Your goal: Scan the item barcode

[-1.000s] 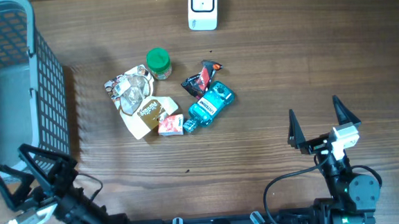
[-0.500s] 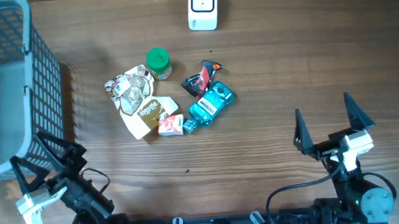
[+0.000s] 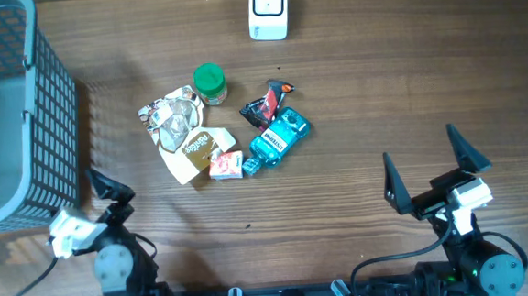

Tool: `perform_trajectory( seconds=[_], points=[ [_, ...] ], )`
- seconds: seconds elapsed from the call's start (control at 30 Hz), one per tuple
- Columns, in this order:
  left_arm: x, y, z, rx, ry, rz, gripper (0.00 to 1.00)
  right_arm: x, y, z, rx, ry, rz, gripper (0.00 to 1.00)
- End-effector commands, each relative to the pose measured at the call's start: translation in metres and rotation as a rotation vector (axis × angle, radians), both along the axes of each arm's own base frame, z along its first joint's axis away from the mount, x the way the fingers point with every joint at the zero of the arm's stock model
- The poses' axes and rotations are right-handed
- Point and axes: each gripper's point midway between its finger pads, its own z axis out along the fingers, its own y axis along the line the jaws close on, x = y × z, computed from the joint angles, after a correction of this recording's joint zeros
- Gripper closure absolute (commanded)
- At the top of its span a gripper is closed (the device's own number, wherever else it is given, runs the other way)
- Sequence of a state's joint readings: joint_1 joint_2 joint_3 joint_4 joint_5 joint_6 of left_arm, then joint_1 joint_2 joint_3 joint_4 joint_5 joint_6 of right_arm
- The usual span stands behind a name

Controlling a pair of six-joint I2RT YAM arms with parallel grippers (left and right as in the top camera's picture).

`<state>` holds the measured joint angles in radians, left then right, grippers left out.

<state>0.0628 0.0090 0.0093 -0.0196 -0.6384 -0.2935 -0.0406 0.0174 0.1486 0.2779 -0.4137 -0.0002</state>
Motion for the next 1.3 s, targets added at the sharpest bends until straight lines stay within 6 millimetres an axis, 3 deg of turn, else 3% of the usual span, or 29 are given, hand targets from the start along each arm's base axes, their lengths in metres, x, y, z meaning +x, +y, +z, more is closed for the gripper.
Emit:
perform_trajectory(
  seconds=[0.0, 0.13, 0.33, 0.47, 0.6, 0.73, 0.87, 1.03, 1.1, 1.2, 1.27],
  points=[
    [0.0, -0.001, -0.006, 0.0, 0.026, 0.002, 0.0, -0.012, 0.013, 0.012, 0.036, -0.005, 0.108, 0.0],
    [-0.001, -0.001, -0.007, 0.0, 0.028, 0.005, 0.0, -0.03, 0.027, 0.03, 0.102, -0.042, 0.248, 0.0],
    [-0.002, 0.001, -0.007, 0.0, 0.028, 0.012, 0.0, -0.032, 0.041, 0.02, 0.173, 0.085, 0.387, 0.0],
    [-0.003, 0.004, -0.007, 0.0, 0.029, 0.027, 0.0, -0.016, 0.039, 0.021, 0.188, 0.218, 0.357, 0.0],
    [-0.003, 0.003, -0.007, 0.0, 0.028, 0.026, 0.0, 0.002, 0.039, 0.043, 0.176, 0.324, 0.333, 0.0],
    [-0.003, 0.003, -0.007, -0.001, 0.028, 0.026, 0.0, 0.036, 0.04, 0.048, 0.159, 0.577, 0.316, 0.0],
    [-0.003, 0.003, -0.007, 0.0, 0.028, 0.026, 0.0, 0.057, 0.039, 0.059, 0.108, 0.758, 0.294, 0.0],
    [-0.003, 0.003, -0.007, 0.0, 0.029, 0.026, 0.0, 0.077, 0.034, 0.081, 0.046, 0.871, 0.098, 0.0],
    [-0.003, 0.003, -0.007, 0.0, 0.029, 0.026, 0.0, 0.081, 0.052, 0.089, -0.005, 0.9, 0.073, 0.0],
    [-0.003, 0.003, -0.007, 0.0, 0.029, 0.026, 0.0, 0.078, 0.108, 0.107, -0.071, 0.889, 0.22, 0.0],
    [-0.003, 0.003, -0.007, -0.001, 0.029, 0.026, 0.0, 0.061, 0.147, 0.102, -0.118, 0.927, 0.392, 0.0]
  ],
)
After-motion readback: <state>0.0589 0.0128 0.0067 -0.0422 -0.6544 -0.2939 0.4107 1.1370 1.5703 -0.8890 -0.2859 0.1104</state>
